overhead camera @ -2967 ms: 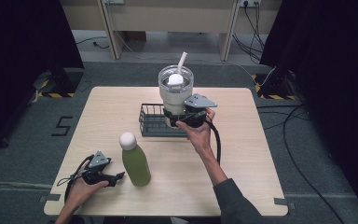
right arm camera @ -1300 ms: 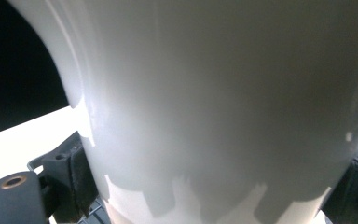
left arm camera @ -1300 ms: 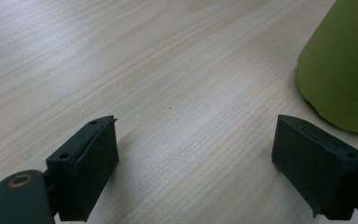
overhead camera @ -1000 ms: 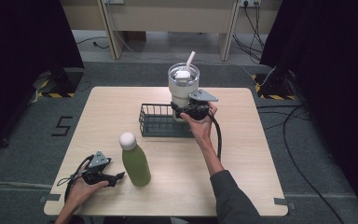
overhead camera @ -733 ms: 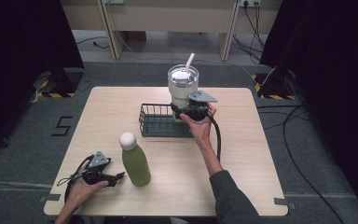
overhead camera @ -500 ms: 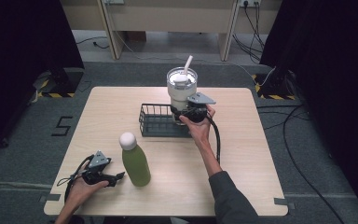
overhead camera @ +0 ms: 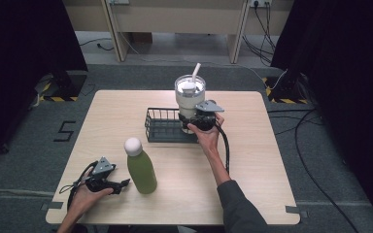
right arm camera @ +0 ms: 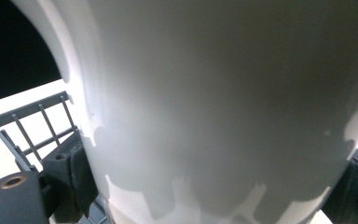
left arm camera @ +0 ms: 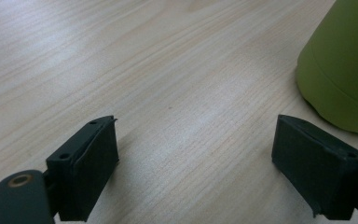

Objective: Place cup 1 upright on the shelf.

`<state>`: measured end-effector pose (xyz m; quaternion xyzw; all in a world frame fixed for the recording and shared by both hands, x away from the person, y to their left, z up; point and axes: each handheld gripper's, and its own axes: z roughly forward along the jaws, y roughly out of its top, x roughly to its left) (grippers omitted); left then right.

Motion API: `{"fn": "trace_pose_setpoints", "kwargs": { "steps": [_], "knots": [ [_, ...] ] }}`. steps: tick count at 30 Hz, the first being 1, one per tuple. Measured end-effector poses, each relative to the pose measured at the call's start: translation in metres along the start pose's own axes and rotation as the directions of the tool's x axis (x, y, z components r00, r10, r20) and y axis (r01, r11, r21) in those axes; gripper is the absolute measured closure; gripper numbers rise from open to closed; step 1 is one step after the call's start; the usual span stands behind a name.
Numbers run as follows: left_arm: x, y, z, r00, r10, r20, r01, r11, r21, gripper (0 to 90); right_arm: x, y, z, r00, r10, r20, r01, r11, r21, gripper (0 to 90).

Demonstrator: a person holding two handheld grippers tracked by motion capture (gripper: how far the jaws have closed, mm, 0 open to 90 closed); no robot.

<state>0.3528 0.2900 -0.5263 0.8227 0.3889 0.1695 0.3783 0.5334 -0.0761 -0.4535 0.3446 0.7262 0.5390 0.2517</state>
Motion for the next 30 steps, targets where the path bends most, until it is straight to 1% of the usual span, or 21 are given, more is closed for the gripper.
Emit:
{"fn": "trace_pose_setpoints", "kwargs": {
  "steps": [8, 14, 15, 19, 22, 24, 30],
  "knots": [
    [-0.0001, 0.0000, 0.0000, 1.0000, 0.001, -0.002, -0.001, 1.0000, 0.000, 13.5, 0.0018, -0.0019, -0.0005, 0.9996, -0.029, 0.001, 0.029, 1.000, 0.008, 11.2],
    [-0.0003, 0.0000, -0.0001, 1.0000, 0.002, -0.003, -0.002, 1.0000, 0.001, 13.6, 0.0011, -0.0035, -0.0028, 0.9997, -0.022, -0.004, 0.022, 1.000, 0.011, 10.9],
    [-0.0003, 0.0000, -0.0001, 1.0000, 0.002, -0.004, -0.002, 1.0000, 0.000, 13.6, -0.0002, -0.0044, -0.0035, 0.9998, -0.014, -0.011, 0.014, 1.000, 0.008, 10.7],
    [-0.0003, 0.0000, 0.0001, 1.0000, 0.000, -0.004, 0.000, 1.0000, -0.001, 13.5, 0.0006, -0.0045, -0.0024, 0.9998, -0.015, -0.011, 0.015, 1.000, 0.008, 10.1],
    [-0.0002, 0.0000, -0.0001, 1.0000, 0.003, -0.004, -0.003, 1.0000, 0.002, 13.6, -0.0006, -0.0052, -0.0036, 0.9998, 0.016, -0.015, -0.016, 1.000, -0.001, 9.2],
    [-0.0001, 0.0000, -0.0002, 1.0000, 0.004, -0.004, -0.004, 1.0000, 0.003, 13.6, 0.0003, -0.0055, -0.0041, 1.0000, 0.005, -0.004, -0.005, 1.000, -0.006, 9.5],
    [-0.0001, 0.0000, -0.0002, 1.0000, 0.004, -0.004, -0.004, 1.0000, 0.003, 13.6, 0.0025, -0.0055, -0.0060, 0.9999, 0.009, 0.006, -0.009, 1.000, -0.008, 9.7]
  ]
}}
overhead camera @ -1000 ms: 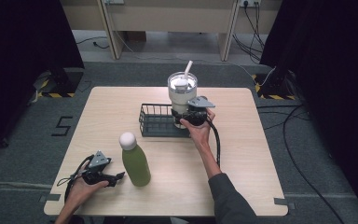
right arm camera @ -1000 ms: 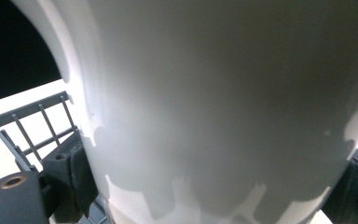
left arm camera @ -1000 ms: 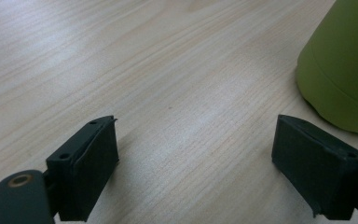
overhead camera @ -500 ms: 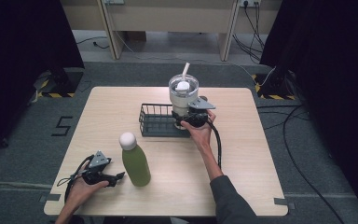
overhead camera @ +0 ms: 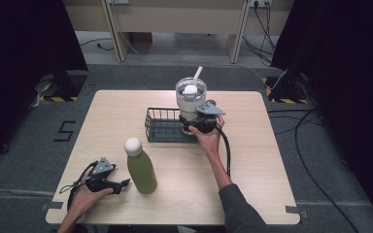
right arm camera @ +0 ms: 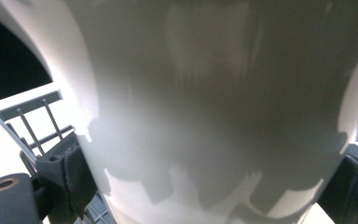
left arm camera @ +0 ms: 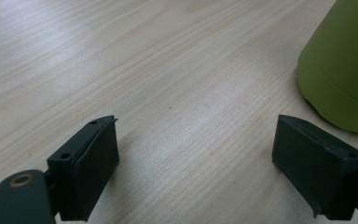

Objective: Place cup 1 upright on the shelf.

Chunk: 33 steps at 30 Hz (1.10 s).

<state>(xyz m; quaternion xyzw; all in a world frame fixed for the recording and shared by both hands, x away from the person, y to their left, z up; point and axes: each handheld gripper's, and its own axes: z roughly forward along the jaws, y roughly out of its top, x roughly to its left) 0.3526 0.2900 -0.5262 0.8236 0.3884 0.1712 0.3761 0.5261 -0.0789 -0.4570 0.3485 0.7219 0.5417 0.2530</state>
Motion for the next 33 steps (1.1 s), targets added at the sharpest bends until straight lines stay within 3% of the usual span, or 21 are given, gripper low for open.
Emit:
{"fn": "trace_pose_setpoints", "kwargs": {
  "steps": [6, 33],
  "knots": [
    [0.000, 0.000, 0.000, 1.0000, 0.000, 0.001, 0.000, 1.0000, 0.000, 13.5, 0.002, 0.003, -0.003, 0.9994, -0.028, 0.018, 0.028, 1.000, 0.005, 9.5],
    [0.000, 0.000, 0.000, 1.0000, 0.000, 0.000, 0.000, 1.0000, -0.001, 13.6, 0.003, 0.010, -0.025, 0.9994, -0.030, 0.018, 0.029, 0.999, 0.038, 11.7]
  ]
}}
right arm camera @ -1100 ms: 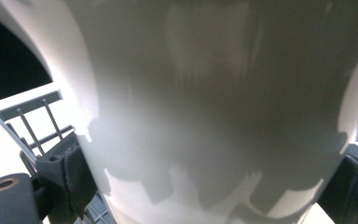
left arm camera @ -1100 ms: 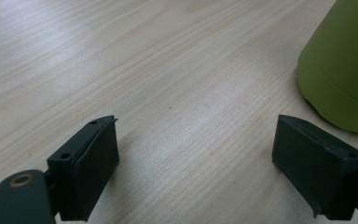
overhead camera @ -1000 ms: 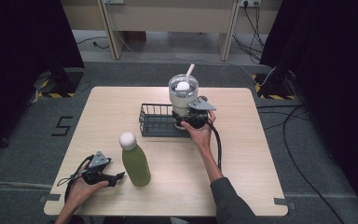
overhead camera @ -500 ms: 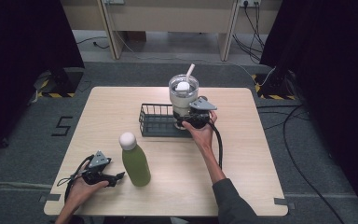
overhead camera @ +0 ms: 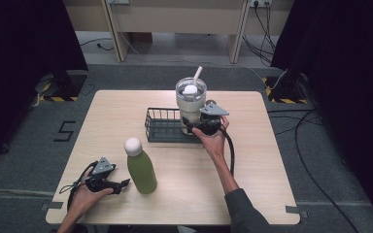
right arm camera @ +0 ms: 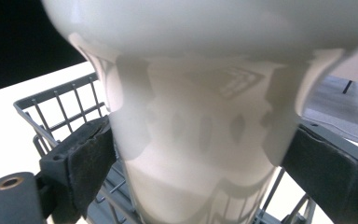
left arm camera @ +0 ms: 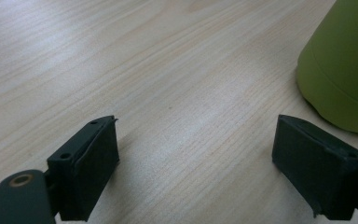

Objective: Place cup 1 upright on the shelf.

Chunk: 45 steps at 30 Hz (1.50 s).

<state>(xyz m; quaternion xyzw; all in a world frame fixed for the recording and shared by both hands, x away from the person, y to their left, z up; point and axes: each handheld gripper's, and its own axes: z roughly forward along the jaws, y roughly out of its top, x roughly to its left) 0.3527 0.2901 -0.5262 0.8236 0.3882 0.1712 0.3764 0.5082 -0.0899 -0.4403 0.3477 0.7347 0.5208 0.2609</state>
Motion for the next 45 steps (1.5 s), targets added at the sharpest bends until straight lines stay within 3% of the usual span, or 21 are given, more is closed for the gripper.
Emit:
{"fn": "trace_pose_setpoints", "kwargs": {
  "steps": [4, 32, 45],
  "knots": [
    [0.000, 0.000, 0.000, 1.0000, 0.001, 0.000, -0.001, 1.0000, 0.001, 13.5, 0.001, -0.001, -0.007, 1.0000, 0.001, 0.004, -0.001, 1.000, 0.001, 14.8],
    [0.000, 0.000, 0.000, 1.0000, 0.001, -0.001, -0.001, 1.0000, 0.001, 13.5, 0.002, -0.007, -0.049, 1.0000, 0.005, -0.003, -0.005, 1.000, -0.031, 15.0],
    [0.000, 0.000, 0.000, 1.0000, -0.001, -0.001, 0.001, 1.0000, -0.001, 13.4, 0.013, -0.016, -0.072, 0.9999, -0.009, -0.010, 0.009, 1.000, -0.027, 15.2]
  ]
}}
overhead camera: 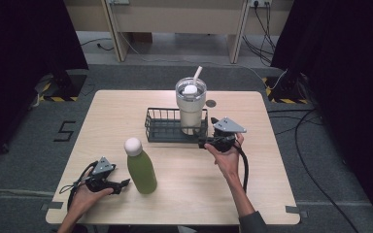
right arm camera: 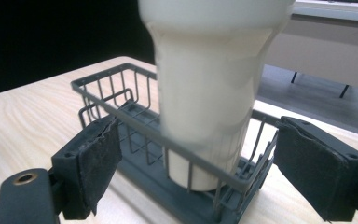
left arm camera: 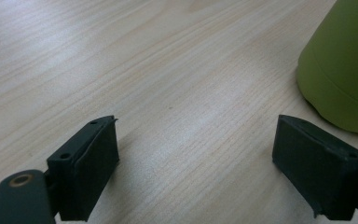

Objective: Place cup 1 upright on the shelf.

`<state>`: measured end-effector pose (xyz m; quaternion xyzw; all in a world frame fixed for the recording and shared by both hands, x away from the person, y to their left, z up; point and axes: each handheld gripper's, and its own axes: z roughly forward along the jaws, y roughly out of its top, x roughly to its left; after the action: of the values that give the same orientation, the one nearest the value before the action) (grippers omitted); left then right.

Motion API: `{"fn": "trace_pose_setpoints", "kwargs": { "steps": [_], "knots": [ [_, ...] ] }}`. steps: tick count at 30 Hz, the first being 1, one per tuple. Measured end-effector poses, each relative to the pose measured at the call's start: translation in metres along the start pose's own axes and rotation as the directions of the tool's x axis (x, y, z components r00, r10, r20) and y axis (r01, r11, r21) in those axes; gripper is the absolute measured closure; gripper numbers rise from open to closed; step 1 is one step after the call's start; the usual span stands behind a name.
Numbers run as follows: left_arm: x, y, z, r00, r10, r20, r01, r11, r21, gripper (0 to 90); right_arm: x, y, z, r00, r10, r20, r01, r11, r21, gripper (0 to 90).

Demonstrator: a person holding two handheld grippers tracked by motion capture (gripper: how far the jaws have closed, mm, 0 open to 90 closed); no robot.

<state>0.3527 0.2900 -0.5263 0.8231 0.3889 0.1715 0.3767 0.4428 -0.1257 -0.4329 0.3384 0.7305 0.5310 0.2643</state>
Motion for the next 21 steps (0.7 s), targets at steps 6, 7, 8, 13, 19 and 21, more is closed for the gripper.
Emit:
{"fn": "trace_pose_setpoints", "kwargs": {
  "steps": [6, 7, 8, 13, 19, 21],
  "knots": [
    [0.000, 0.000, 0.000, 1.0000, 0.000, 0.000, 0.000, 1.0000, 0.000, 13.4, 0.003, -0.006, -0.009, 1.0000, 0.005, -0.005, -0.005, 1.000, -0.011, 15.3],
    [0.000, 0.000, 0.000, 1.0000, 0.000, 0.000, 0.000, 1.0000, 0.000, 13.4, 0.003, -0.006, -0.009, 1.0000, 0.005, -0.005, -0.005, 1.000, -0.011, 15.3],
    [0.000, 0.000, 0.000, 1.0000, 0.000, 0.000, 0.000, 1.0000, 0.000, 13.4, 0.004, -0.008, -0.010, 0.9999, 0.008, -0.010, -0.008, 1.000, -0.010, 15.3],
    [0.000, 0.000, 0.000, 1.0000, 0.000, 0.000, 0.000, 1.0000, 0.000, 13.4, 0.006, -0.018, -0.017, 0.9998, 0.012, -0.018, -0.013, 1.000, -0.007, 15.4],
    [0.000, 0.000, 0.000, 1.0000, 0.000, 0.000, 0.000, 1.0000, 0.000, 13.4, 0.007, -0.027, -0.019, 0.9997, 0.014, -0.019, -0.013, 1.000, 0.019, 15.5],
    [0.000, 0.000, 0.000, 1.0000, 0.001, 0.000, -0.001, 1.0000, 0.001, 13.4, 0.008, -0.030, -0.020, 0.9997, 0.014, -0.020, -0.013, 0.999, 0.029, 15.5]
  ]
}}
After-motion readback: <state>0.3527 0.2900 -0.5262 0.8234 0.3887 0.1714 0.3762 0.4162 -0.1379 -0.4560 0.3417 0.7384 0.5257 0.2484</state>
